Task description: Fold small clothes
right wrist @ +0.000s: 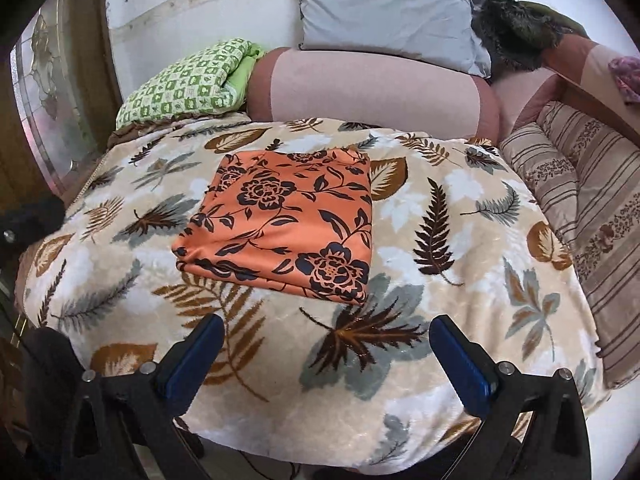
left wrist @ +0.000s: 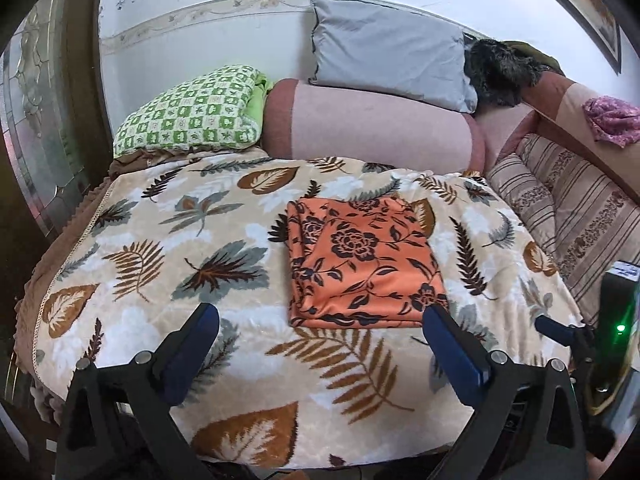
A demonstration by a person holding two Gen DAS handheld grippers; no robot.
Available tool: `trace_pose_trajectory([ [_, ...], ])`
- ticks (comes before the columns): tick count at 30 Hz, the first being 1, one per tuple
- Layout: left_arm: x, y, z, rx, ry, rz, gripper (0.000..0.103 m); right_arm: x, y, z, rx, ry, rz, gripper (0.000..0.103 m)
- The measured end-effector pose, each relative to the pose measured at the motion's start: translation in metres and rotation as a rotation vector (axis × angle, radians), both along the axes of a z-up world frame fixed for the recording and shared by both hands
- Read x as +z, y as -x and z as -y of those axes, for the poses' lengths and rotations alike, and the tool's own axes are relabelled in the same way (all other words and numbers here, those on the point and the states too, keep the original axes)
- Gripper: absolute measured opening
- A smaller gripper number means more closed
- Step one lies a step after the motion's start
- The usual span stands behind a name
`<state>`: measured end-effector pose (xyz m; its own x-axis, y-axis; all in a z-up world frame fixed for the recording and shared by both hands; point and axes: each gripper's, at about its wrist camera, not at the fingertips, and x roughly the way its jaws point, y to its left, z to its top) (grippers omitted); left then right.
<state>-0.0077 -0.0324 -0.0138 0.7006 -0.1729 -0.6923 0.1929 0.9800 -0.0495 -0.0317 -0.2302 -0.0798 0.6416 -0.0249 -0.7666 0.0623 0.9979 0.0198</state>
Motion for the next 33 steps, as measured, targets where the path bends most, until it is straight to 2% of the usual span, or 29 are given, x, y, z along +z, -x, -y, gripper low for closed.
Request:
trace_pose_trajectory([
  [10,0.014,0.004,0.002,0.023,-0.010,0.008,0.102,0.001,0.002,0.002,-0.007,-0.005,-0.013,0.103],
  [22,0.010,-0.011,-0.001,0.079,-0.039,-0.022,0.102,0.050,0.006,0.000,-0.014,0.038,0.083,0.103],
  [33,0.008,-0.017,0.006,0.059,-0.082,-0.015,0.102,0.035,0.002,-0.007,-0.010,0.057,0.032,0.103],
])
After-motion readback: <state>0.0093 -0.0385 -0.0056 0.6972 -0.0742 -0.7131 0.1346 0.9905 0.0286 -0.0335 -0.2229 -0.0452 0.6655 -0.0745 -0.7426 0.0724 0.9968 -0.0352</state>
